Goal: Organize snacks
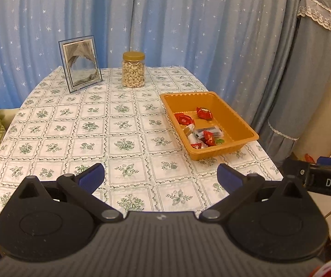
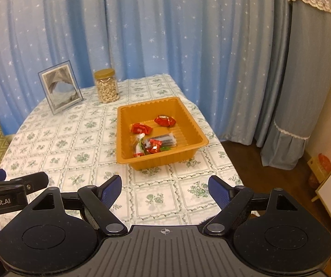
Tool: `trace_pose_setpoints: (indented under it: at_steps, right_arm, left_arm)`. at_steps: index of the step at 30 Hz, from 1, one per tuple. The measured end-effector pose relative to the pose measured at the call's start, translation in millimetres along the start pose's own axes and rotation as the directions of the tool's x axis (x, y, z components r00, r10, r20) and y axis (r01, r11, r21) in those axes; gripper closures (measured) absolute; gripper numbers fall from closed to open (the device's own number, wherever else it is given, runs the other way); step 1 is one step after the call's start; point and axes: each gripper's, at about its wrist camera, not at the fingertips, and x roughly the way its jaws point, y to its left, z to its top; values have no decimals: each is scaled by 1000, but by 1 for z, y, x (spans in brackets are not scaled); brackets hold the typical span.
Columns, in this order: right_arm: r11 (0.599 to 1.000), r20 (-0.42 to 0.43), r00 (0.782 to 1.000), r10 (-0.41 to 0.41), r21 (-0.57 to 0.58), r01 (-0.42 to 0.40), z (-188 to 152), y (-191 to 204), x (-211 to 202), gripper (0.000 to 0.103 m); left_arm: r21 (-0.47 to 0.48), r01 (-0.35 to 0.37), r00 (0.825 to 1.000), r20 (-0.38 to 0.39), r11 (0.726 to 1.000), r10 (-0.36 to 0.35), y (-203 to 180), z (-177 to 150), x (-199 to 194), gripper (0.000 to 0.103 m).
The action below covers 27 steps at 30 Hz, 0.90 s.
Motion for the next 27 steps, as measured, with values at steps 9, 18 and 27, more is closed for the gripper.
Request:
trace_pose_setpoints:
  at_steps: [9, 18, 27]
  right_arm:
    - [1000, 4, 1000, -15, -7, 15, -11, 4, -18, 21]
    - [1000, 15, 1000, -24, 9, 24, -11, 0, -21, 21]
    - [1000, 17, 1000, -25, 11, 25, -11, -1, -22, 21]
  left_arm:
    - [14, 4, 1000, 3, 1000, -4, -6, -5, -14, 0]
    - [8, 6, 1000, 4, 1000, -6, -5, -5, -16, 0]
    - [9, 8, 1000, 3, 1000, -8, -5, -5, -15, 0]
